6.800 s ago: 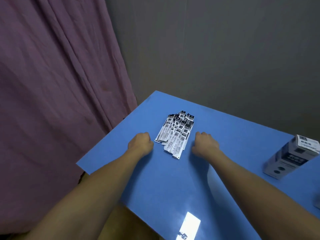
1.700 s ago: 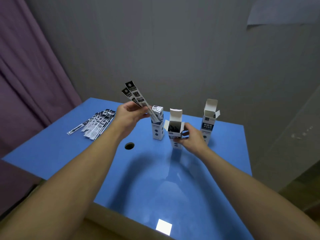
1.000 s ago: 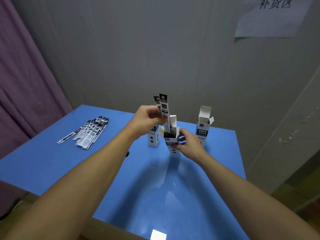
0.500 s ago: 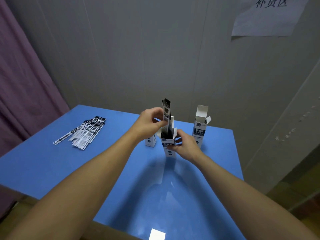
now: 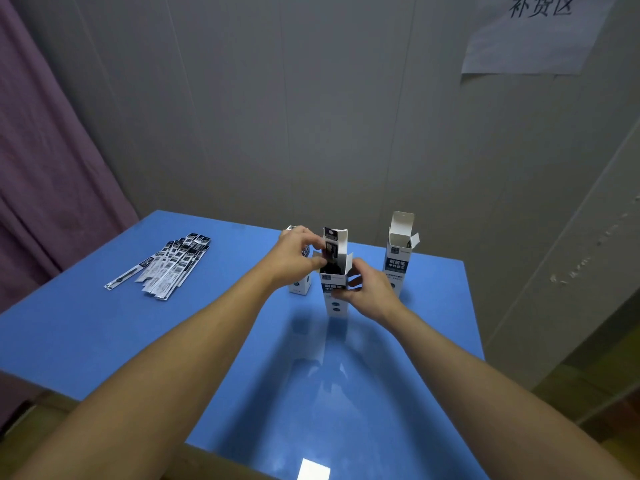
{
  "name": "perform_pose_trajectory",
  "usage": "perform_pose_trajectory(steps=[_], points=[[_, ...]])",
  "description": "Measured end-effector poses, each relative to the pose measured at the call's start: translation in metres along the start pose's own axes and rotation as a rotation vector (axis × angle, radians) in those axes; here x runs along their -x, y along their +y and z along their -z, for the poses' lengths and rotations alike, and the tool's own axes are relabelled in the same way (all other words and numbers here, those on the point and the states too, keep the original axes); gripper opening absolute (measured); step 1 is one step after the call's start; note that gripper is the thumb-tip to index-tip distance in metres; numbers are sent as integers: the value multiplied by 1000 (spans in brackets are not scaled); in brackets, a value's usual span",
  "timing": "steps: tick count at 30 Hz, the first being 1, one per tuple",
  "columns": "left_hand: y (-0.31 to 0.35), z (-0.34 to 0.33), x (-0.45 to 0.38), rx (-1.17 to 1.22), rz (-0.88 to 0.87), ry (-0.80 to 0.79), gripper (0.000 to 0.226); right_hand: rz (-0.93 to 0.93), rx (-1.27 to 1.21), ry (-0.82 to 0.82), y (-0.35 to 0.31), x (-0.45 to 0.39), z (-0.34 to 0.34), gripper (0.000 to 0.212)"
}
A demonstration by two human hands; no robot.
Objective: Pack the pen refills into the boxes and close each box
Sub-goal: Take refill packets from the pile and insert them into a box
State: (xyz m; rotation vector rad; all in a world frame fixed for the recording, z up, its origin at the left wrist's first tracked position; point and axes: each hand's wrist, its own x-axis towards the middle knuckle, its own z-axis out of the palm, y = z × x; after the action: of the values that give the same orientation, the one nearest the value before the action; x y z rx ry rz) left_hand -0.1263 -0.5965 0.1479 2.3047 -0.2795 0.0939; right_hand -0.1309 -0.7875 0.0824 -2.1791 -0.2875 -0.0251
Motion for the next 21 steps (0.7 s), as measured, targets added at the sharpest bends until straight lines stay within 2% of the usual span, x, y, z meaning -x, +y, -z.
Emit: perform_pose_trajectory(steps=[8,14,18,21], points=[[0,-7,4,26,-2,-3,20,-11,30,-23,5,2,-3,46],[-3,-10,8,131,37,48,25,-20,34,-38,9,-1,-2,46],[-4,-11,9,127,34,35,23,-15,35,-59,10,-2,-2,47],[-5,-12,10,145,47,19,31,-10,32,-77,11,-2,-2,47]])
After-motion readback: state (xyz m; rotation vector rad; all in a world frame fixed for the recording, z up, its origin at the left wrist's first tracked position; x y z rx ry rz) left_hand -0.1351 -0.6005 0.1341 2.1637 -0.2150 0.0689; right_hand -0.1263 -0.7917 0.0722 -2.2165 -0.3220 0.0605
